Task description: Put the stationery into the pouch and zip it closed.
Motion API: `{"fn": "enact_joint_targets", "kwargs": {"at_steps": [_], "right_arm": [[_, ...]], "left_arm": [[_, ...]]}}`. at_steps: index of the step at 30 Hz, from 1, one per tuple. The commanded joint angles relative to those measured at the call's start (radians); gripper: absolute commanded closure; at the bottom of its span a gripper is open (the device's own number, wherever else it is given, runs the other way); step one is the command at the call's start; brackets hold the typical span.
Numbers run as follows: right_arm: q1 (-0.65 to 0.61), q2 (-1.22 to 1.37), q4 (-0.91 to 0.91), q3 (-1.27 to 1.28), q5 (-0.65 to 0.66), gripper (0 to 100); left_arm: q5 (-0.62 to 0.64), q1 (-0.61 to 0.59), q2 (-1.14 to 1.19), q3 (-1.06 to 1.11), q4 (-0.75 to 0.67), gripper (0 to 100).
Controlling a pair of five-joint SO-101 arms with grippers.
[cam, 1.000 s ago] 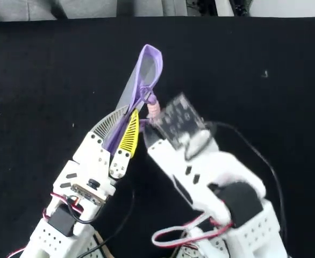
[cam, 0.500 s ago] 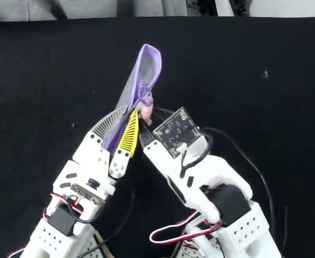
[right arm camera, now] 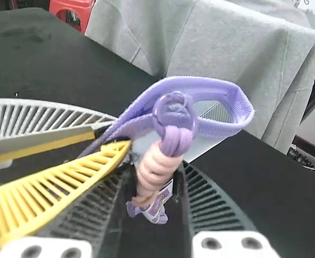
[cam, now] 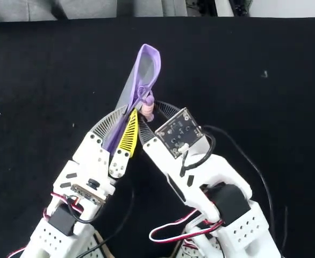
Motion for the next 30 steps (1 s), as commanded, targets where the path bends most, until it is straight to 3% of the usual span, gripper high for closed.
{"fn": "enact_joint_targets", "kwargs": {"at_steps": [1, 8, 30], "right_arm": [[-0.006, -0.015, -0.063, 0.019, -0.009, 87.4], [-0.005, -0.015, -0.164, 0.096, -0.009, 87.4], [-0.006, -0.016, -0.224, 0.084, -0.009, 87.4]], "left_arm": [[0.011, -0.005, 0.006, 0.008, -0.003, 97], [0.011, -0.005, 0.006, 0.008, 0.0, 97], [0.011, -0.005, 0.006, 0.008, -0.002, 97]]}}
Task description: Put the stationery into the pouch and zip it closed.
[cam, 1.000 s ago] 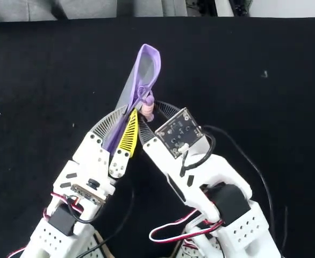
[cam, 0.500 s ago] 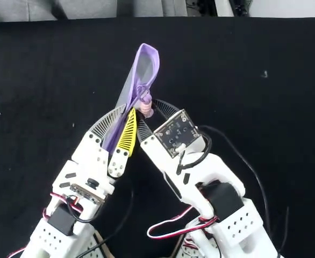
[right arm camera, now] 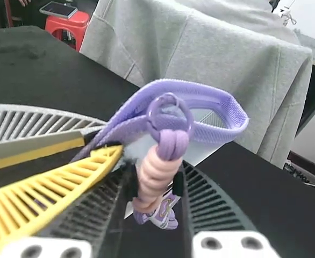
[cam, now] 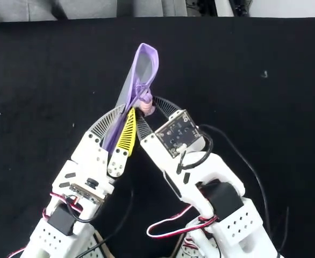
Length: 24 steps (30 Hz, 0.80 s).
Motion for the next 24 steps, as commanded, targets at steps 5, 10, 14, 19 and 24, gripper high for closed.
{"fn": "enact_joint_targets", "kwargs": {"at_steps": [5, 10, 14, 19, 24], "right_arm": [[-0.005, -0.015, -0.057, -0.016, -0.011, 87.4], [0.057, -0.015, -0.055, -0.016, -0.011, 87.9], [0.074, -0.015, -0.035, -0.016, -0.011, 90.2], [0.074, -0.068, 0.011, -0.012, -0.012, 96.2], [0.071, -0.22, 0.118, -0.007, -0.097, 80.3]], "left_arm": [[0.011, 0.007, 0.006, 0.008, 0.002, 97], [0.011, 0.004, 0.006, 0.01, 0.002, 97], [0.011, 0.004, 0.006, 0.024, -0.003, 97], [0.011, 0.004, 0.006, 0.027, -0.003, 97], [0.011, 0.002, 0.006, 0.027, -0.005, 97]]}}
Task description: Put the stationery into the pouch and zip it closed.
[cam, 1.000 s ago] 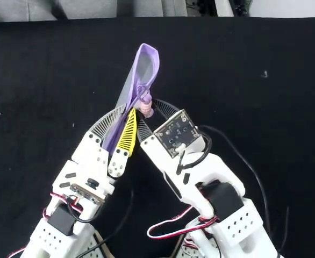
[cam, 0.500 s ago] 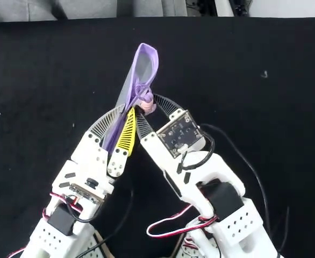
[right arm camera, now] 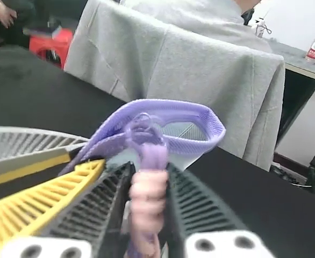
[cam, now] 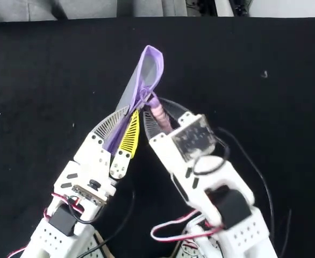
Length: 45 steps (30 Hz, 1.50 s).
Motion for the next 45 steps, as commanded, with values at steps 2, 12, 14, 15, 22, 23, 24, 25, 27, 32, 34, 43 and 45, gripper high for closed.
{"fn": "enact_joint_targets", "kwargs": {"at_steps": [2, 12, 14, 15, 22, 23, 24, 25, 27, 32, 34, 43, 45], "right_arm": [[0.011, -0.157, 0.109, -0.008, -0.041, 77.6], [0.009, -0.168, 0.08, 0.084, -0.037, 77.6], [-0.011, -0.159, 0.055, 0.101, -0.037, 77.6], [-0.023, -0.154, 0.041, 0.11, -0.037, 77.6], [-0.034, -0.12, -0.034, 0.139, -0.037, 77.6], [-0.037, -0.114, -0.037, 0.139, -0.037, 77.6], [-0.038, -0.107, -0.037, 0.139, -0.037, 77.6], [-0.038, -0.099, -0.044, 0.139, -0.037, 77.6], [-0.038, -0.081, -0.072, 0.143, -0.044, 77.6], [-0.04, -0.025, -0.129, 0.163, -0.044, 78.6], [-0.04, -0.019, -0.133, 0.162, -0.044, 82.2], [-0.035, -0.019, -0.129, 0.162, -0.041, 87.0], [-0.035, -0.019, -0.129, 0.162, -0.04, 86.9]], "left_arm": [[0.011, -0.007, 0.006, 0.019, -0.005, 97], [0.011, -0.007, 0.006, 0.019, -0.005, 97], [0.011, -0.007, 0.006, 0.021, -0.005, 97], [0.011, -0.007, 0.006, 0.021, -0.005, 97], [0.011, -0.007, 0.006, 0.022, -0.005, 97], [0.011, -0.007, 0.006, 0.022, -0.005, 97], [0.011, -0.007, 0.006, 0.022, -0.005, 97], [0.011, -0.007, 0.006, 0.022, -0.005, 97], [0.011, -0.007, 0.006, 0.022, -0.005, 97], [0.011, -0.007, 0.006, 0.022, -0.005, 97], [0.011, -0.007, 0.006, 0.024, -0.005, 97], [0.011, -0.007, 0.006, 0.024, -0.005, 97], [0.011, -0.007, 0.006, 0.024, -0.005, 97]]}}
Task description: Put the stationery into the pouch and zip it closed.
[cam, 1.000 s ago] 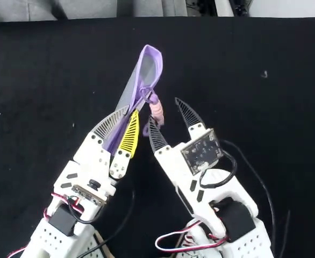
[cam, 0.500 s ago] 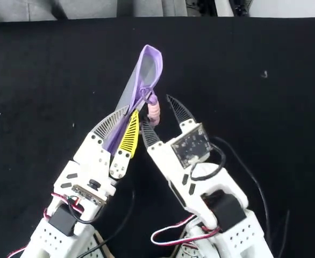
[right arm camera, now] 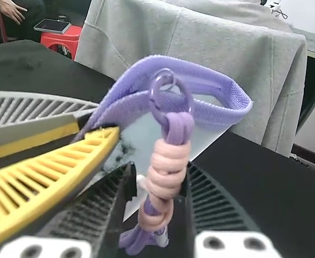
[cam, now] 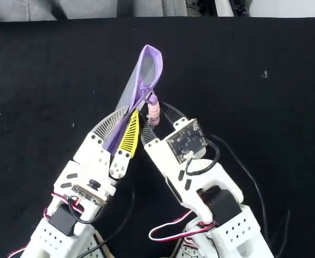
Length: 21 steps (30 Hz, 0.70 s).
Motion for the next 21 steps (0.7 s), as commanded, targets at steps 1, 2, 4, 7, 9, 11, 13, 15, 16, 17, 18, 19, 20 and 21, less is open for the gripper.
{"fn": "enact_joint_targets", "kwargs": {"at_steps": [1, 2, 4, 7, 9, 11, 13, 15, 16, 17, 18, 19, 20, 21], "right_arm": [[-0.005, 0.008, -0.018, -0.01, -0.005, 86.8], [-0.003, 0.008, -0.018, -0.01, -0.009, 86.8], [-0.003, 0.008, -0.018, -0.01, -0.009, 86.8], [-0.003, 0.008, -0.018, -0.01, -0.009, 86.7], [-0.003, 0.007, -0.018, -0.012, -0.009, 86.7], [-0.003, 0.007, -0.015, -0.019, -0.009, 86.4], [-0.003, 0.007, 0.014, -0.039, -0.009, 83.6], [-0.008, 0.007, 0.06, -0.07, -0.009, 80.9], [-0.008, 0.007, 0.077, -0.084, -0.009, 80.3], [-0.008, 0.007, 0.087, -0.094, -0.005, 80.5], [-0.008, 0.007, 0.092, -0.101, -0.005, 80.5], [-0.008, 0.007, 0.092, -0.101, -0.003, 80.5], [-0.008, 0.007, 0.091, -0.101, -0.003, 80.5], [-0.008, 0.007, 0.091, -0.101, -0.003, 80.5]], "left_arm": [[0.011, -0.007, 0.006, 0.022, -0.005, 97], [0.011, -0.007, 0.006, 0.022, -0.005, 97], [0.011, -0.007, 0.006, 0.022, -0.005, 97], [0.011, -0.007, 0.006, 0.022, -0.005, 97], [0.011, -0.007, 0.006, 0.022, -0.005, 97], [0.011, -0.007, 0.006, 0.022, -0.005, 97], [0.011, -0.007, 0.006, 0.022, -0.005, 97], [0.011, -0.007, 0.006, 0.022, -0.005, 97], [0.011, -0.007, 0.006, 0.022, -0.005, 97], [0.011, -0.007, 0.006, 0.022, -0.005, 97], [0.011, -0.007, 0.006, 0.022, -0.005, 97], [0.011, -0.007, 0.006, 0.022, -0.005, 97], [0.011, -0.007, 0.006, 0.022, -0.005, 97], [0.011, -0.007, 0.006, 0.022, -0.005, 97]]}}
